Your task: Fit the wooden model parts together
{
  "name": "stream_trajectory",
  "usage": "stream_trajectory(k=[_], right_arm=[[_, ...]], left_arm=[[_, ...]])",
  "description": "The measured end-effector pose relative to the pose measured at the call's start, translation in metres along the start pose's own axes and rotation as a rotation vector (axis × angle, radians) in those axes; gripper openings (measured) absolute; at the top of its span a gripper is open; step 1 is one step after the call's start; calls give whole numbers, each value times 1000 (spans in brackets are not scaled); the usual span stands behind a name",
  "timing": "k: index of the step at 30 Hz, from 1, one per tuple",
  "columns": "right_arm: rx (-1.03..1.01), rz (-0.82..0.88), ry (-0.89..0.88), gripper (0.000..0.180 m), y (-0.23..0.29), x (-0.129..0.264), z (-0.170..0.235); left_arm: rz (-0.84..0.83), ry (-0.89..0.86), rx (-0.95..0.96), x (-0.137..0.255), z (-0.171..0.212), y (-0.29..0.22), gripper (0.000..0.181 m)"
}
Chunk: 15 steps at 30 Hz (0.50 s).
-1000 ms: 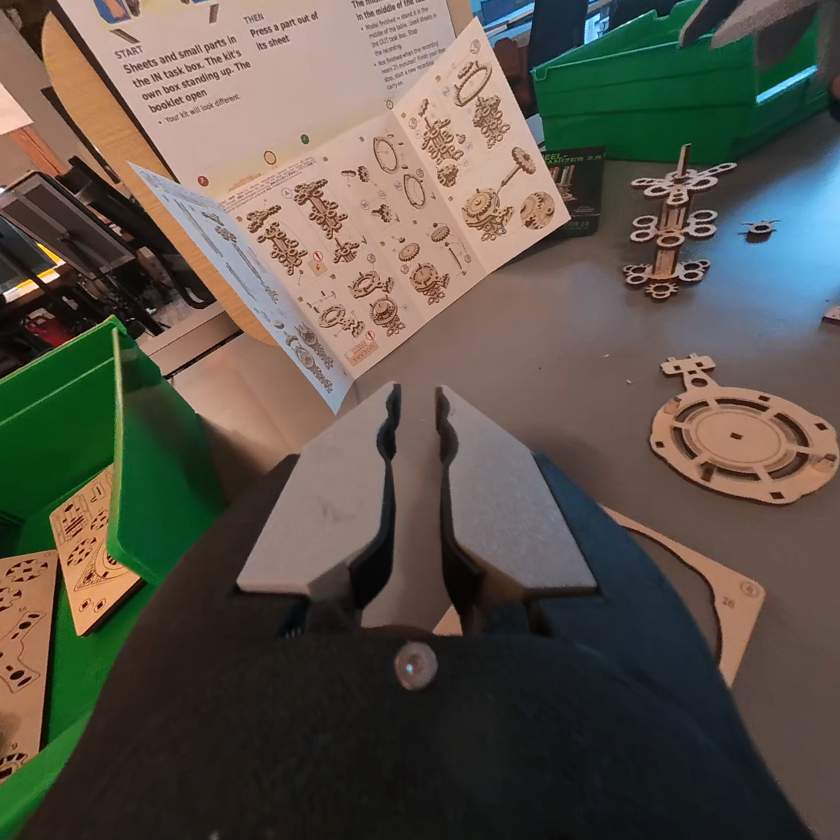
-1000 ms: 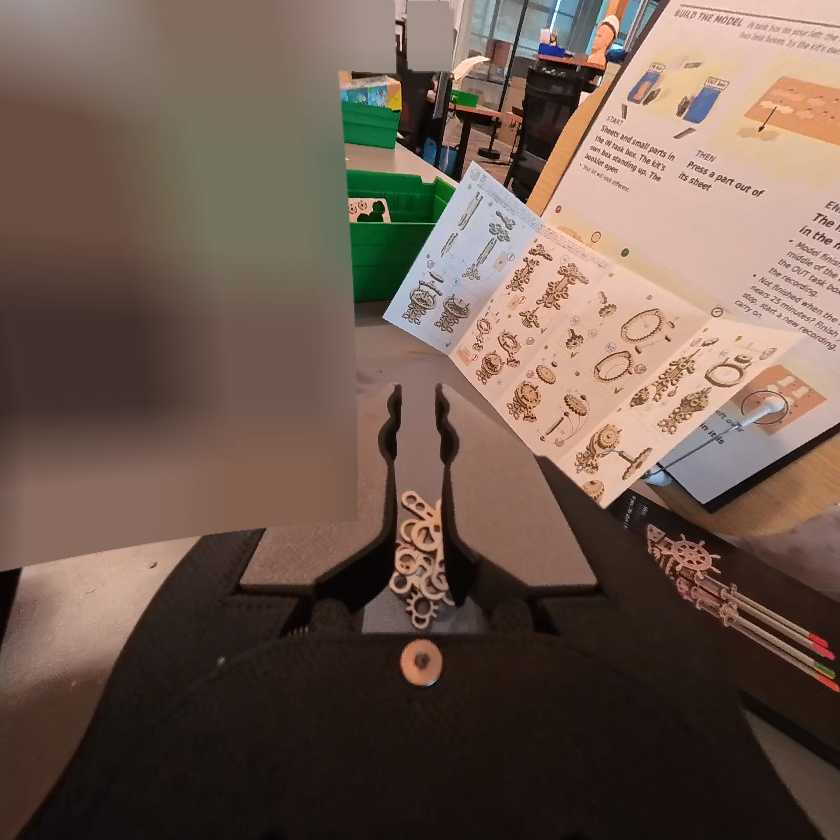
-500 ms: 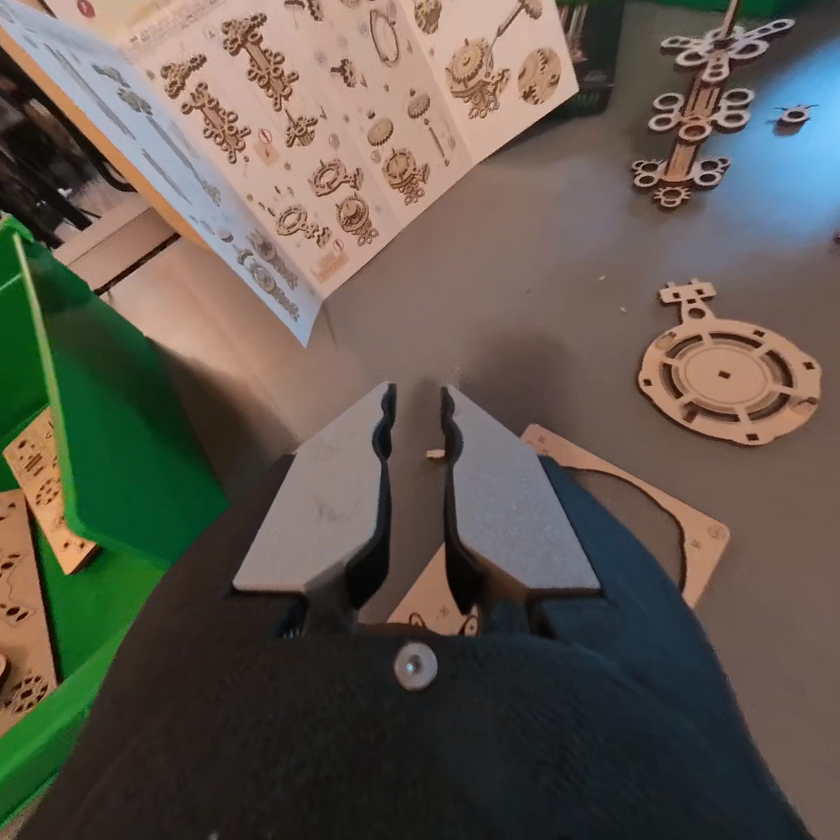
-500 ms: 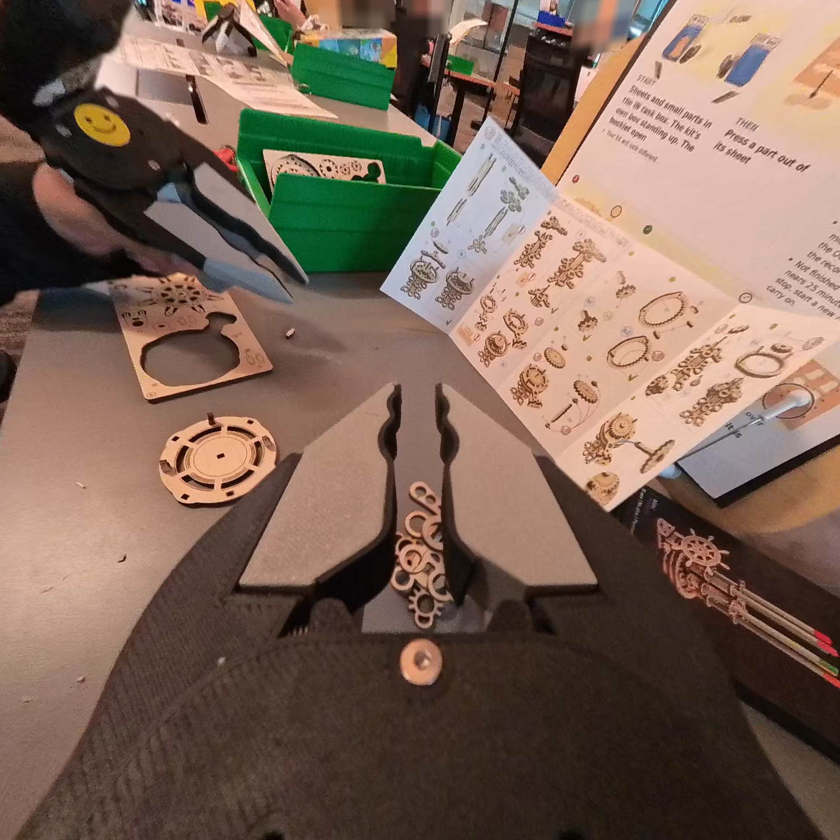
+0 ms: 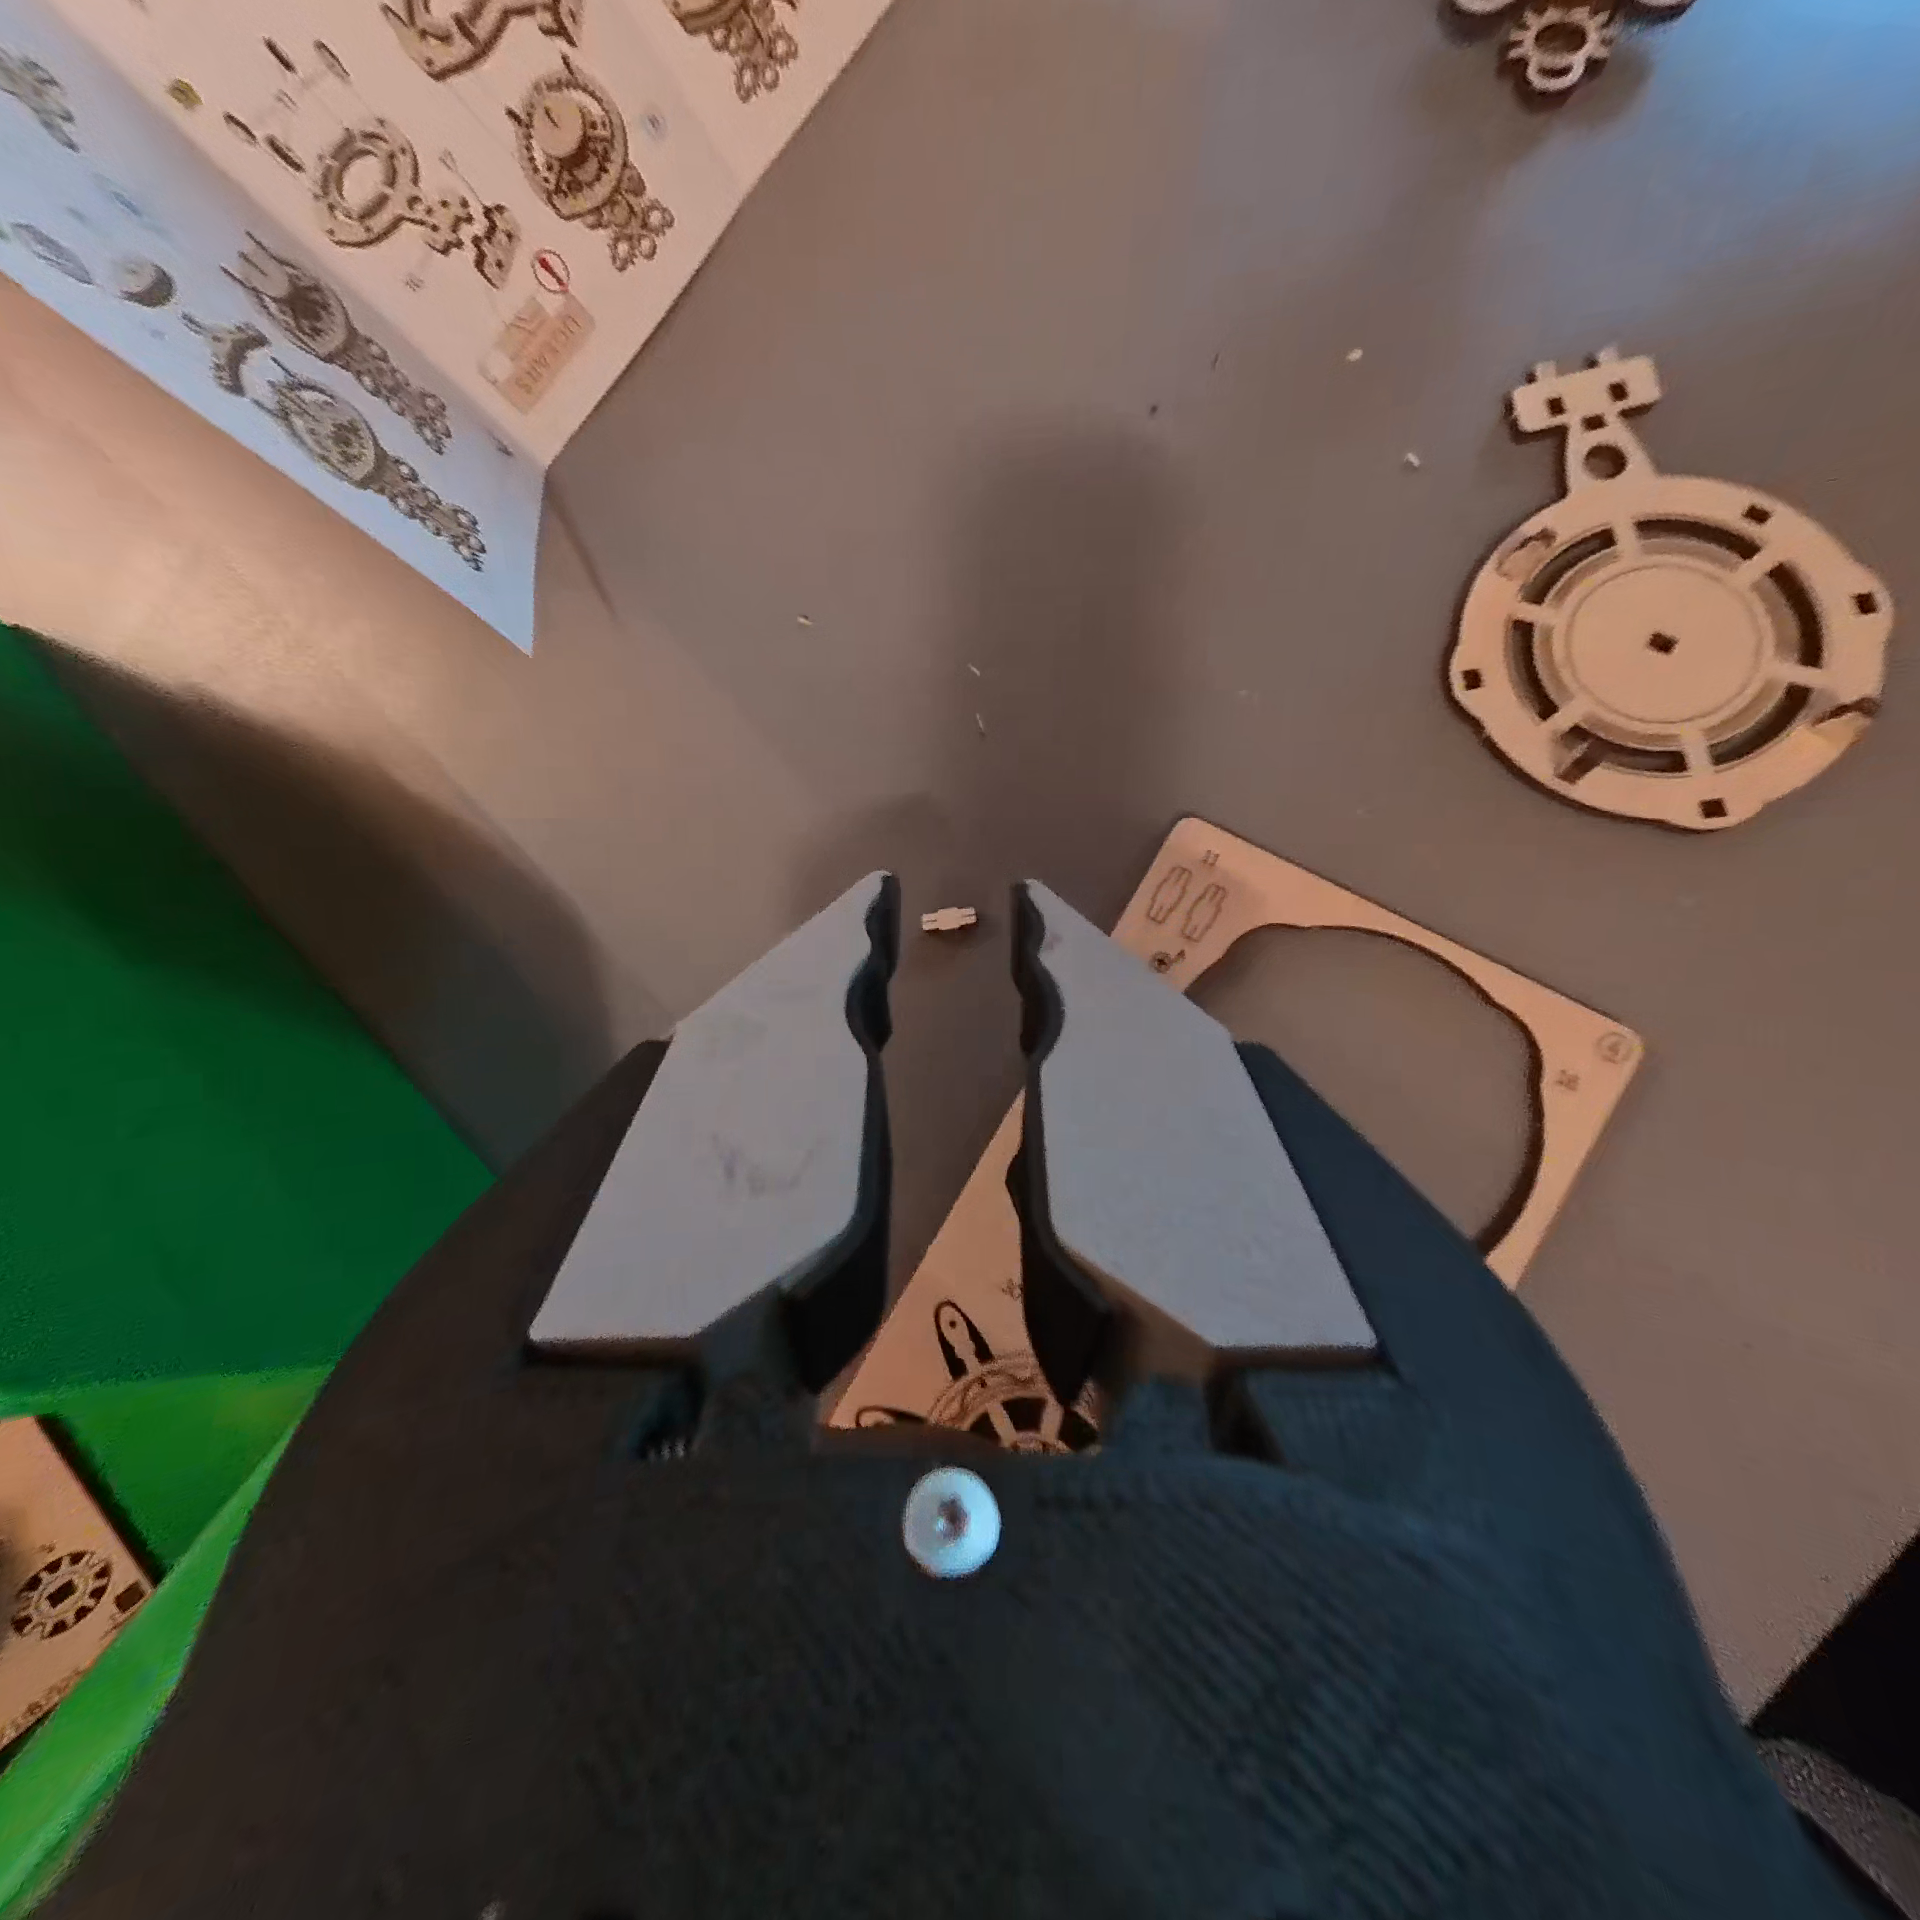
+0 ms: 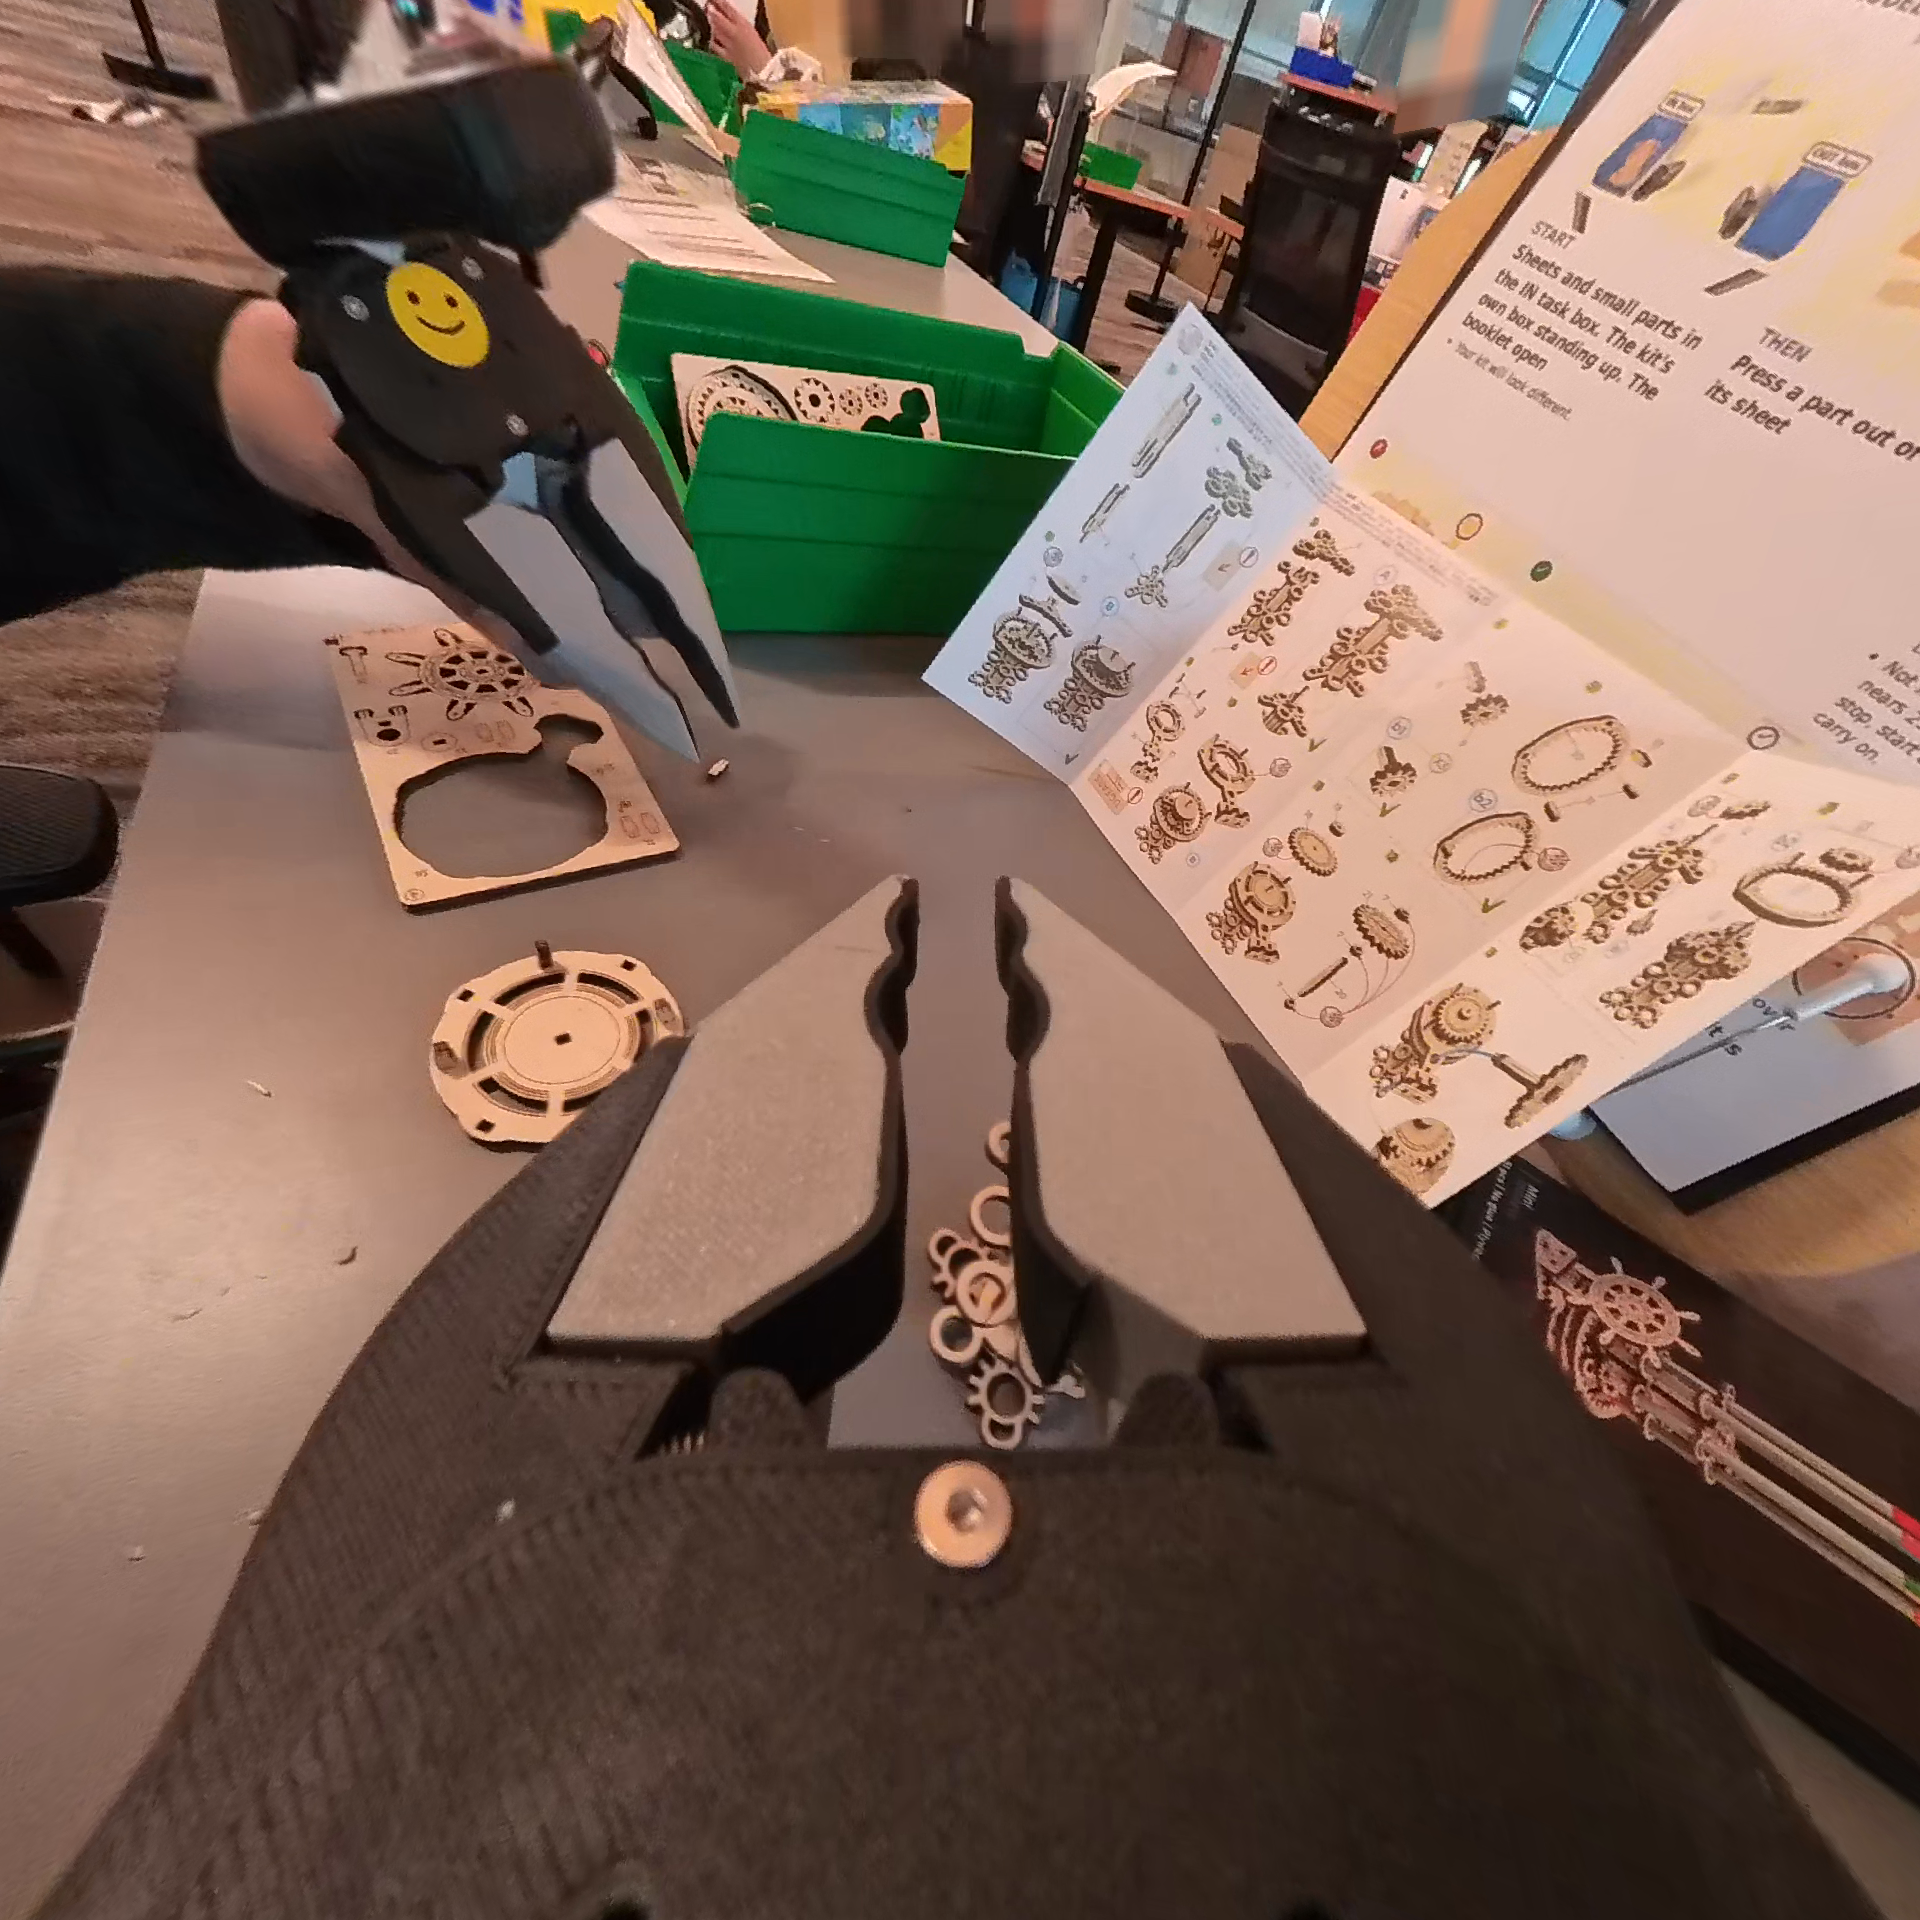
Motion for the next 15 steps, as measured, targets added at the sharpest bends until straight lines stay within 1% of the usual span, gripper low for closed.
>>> stream_trajectory(k=[5,7,11,15], right_arm=[[5,-8,-4,10,2,1,-2],[4,-9,-8,11,2,1,-2],[-9,-17,-14,11,2,2,-3],[-14,-34,-4,11,4,1,-3]], left_arm=[[-19,72,41,-12,7,6,17],[-6,54,63,-13,6,5,10],[-6,42,88,-12,7,6,7],[-18,13,64,-8,5,6,7]])
Point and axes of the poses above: each gripper's, where its closed fingertips meet, x back along the fingers, z out of its underside, y = z × x across the jaws, the point moved 6 cm from there along x, back along the fingers, and after that the axes turned 8 degrees about z, right-handed, at the moved point
